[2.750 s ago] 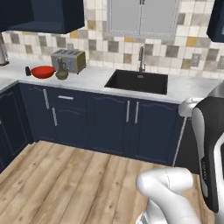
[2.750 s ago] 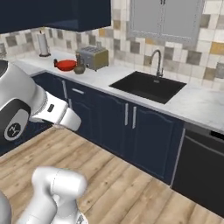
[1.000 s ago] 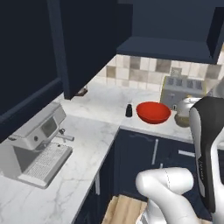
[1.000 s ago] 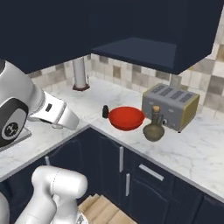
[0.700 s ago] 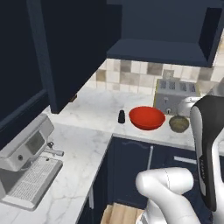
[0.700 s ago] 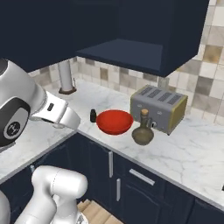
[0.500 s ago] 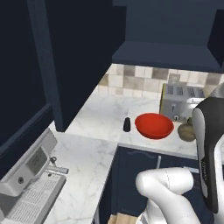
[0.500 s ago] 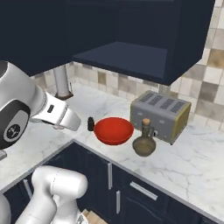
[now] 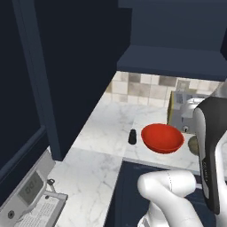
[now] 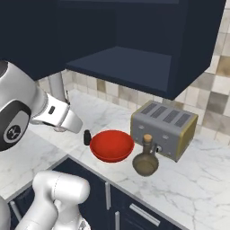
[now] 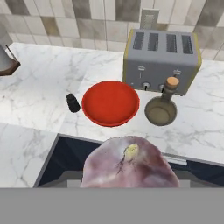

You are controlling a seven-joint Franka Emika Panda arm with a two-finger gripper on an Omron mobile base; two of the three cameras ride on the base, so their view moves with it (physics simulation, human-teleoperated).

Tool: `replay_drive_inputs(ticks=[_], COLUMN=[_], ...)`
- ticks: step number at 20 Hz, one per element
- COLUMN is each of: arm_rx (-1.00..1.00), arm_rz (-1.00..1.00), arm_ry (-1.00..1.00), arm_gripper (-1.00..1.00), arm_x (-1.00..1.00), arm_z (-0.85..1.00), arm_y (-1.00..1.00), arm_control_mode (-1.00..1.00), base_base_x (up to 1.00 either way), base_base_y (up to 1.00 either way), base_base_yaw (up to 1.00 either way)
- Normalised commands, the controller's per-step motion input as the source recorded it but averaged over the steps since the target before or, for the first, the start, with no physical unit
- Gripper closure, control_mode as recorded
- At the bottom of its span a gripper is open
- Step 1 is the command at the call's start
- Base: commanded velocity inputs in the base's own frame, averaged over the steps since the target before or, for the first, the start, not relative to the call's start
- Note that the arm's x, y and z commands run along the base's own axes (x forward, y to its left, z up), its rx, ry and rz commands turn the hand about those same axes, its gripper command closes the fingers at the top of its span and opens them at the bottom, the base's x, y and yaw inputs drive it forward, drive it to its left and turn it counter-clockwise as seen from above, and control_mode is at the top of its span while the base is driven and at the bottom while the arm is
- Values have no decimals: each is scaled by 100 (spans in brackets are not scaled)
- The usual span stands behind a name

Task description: Retrieve the bottle and the shaker from the cabinet and place them next to the mixing bowl on the counter. Then add garlic from the fridge to the mixing bowl.

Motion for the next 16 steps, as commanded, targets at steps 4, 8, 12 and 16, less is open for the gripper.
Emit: replay_drive_inputs(ticks=[4,8,12,16], arm_rx=[0,0,2,3], arm_rz=[0,0,0,0], arm_ry=[0,0,12,34], arm_gripper=[100,100,100,100], arm_x=[0,0,31,76], arm_z=[0,0,0,0], arm_y=[0,0,-11,-19], arm_control_mode=[100,100,-100,-100], base_base_x=[0,0,5,0], base_base_y=[0,-4,-2,0], base_base_yaw=[0,0,0,0])
